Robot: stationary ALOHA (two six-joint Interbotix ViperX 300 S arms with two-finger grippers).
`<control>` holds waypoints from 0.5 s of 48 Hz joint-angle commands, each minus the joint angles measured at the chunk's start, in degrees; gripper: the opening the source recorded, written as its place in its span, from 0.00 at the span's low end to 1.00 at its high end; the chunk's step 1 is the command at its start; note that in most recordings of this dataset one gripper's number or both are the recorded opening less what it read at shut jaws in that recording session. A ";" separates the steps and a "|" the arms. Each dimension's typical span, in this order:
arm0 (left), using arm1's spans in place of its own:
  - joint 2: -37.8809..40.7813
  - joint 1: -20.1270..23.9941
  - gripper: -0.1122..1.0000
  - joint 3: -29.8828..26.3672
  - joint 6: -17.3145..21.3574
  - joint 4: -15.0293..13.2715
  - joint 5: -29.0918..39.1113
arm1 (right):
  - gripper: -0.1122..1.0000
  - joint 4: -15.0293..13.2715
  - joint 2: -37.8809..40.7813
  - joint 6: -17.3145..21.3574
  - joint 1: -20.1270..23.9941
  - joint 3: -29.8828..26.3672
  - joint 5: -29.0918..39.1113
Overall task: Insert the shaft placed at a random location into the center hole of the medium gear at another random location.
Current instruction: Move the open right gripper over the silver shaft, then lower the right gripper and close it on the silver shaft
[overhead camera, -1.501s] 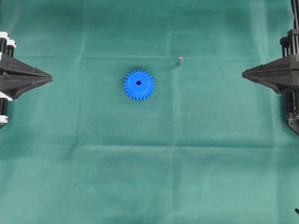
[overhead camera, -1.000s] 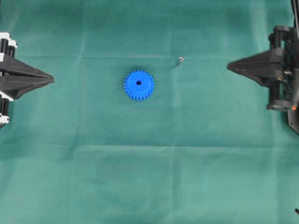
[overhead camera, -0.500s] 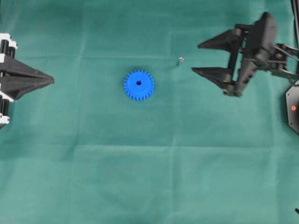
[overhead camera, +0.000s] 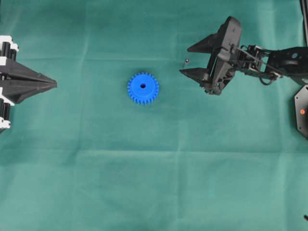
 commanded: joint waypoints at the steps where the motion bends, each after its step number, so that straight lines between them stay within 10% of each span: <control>1: 0.44 0.00 0.10 -1.05 -0.09 0.18 -0.09 | 0.87 0.26 0.97 0.26 -0.18 -1.14 -1.41; 16: 0.35 0.09 0.10 -1.05 0.00 0.18 0.62 | 0.84 0.26 1.67 0.35 -0.18 -1.14 -1.49; 24: 0.44 0.00 0.10 -1.05 0.00 0.18 1.14 | 0.55 0.26 1.67 0.26 -0.18 -0.97 -1.41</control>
